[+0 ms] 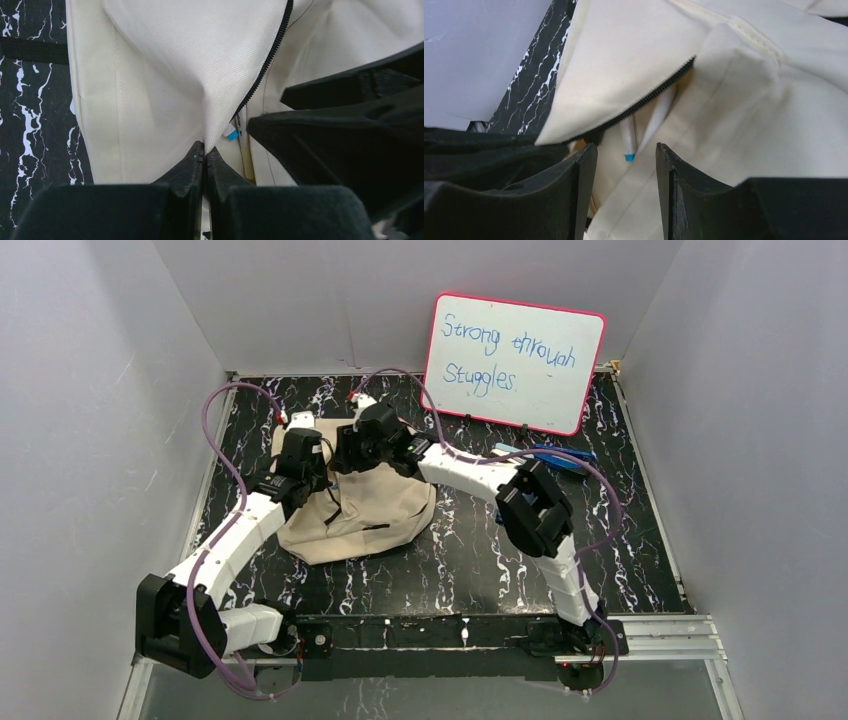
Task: Pack the student bag
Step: Adjust the student bag at the center of the board.
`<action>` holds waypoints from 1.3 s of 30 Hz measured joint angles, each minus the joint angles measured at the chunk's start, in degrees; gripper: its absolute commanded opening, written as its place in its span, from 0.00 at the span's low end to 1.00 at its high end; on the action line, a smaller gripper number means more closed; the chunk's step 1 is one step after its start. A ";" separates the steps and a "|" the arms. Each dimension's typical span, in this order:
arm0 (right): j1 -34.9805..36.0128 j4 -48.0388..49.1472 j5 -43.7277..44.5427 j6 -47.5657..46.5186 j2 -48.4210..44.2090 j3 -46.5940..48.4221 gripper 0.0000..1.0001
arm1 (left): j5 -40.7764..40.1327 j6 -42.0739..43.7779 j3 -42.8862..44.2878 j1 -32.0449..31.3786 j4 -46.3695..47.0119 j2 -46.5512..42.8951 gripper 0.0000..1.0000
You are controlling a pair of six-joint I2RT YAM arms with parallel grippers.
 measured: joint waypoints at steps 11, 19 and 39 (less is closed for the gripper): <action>1.57 -6.47 7.19 -1.81 11.17 12.81 0.50 | -0.33 -2.95 0.55 0.02 -1.33 1.25 0.00; 2.27 -3.08 10.80 -2.51 10.54 9.90 0.53 | -0.31 -3.43 0.55 0.04 -1.51 0.85 0.00; 1.86 3.63 11.78 -2.62 5.29 0.28 0.47 | -0.09 -3.43 0.48 0.04 -1.75 -0.02 0.00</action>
